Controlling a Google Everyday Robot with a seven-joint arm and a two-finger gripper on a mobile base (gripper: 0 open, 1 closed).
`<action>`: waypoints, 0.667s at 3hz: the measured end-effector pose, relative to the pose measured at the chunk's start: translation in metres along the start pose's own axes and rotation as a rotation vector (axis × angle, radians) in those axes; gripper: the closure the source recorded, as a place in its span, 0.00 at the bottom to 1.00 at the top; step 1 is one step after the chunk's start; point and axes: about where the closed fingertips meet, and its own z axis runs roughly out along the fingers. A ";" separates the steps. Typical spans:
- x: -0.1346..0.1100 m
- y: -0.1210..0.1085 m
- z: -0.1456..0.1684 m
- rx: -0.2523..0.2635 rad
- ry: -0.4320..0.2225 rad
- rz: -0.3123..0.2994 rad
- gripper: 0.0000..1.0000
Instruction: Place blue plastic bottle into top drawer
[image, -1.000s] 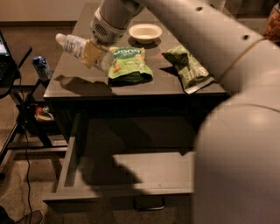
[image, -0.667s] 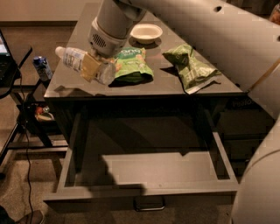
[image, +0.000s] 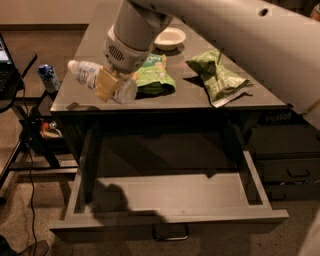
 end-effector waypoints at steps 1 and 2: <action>0.029 0.027 -0.006 0.001 0.015 0.063 1.00; 0.073 0.056 -0.003 -0.010 0.043 0.135 1.00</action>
Offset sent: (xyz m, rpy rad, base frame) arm -0.1258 -0.0436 -0.0396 0.0056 0.1396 -0.1742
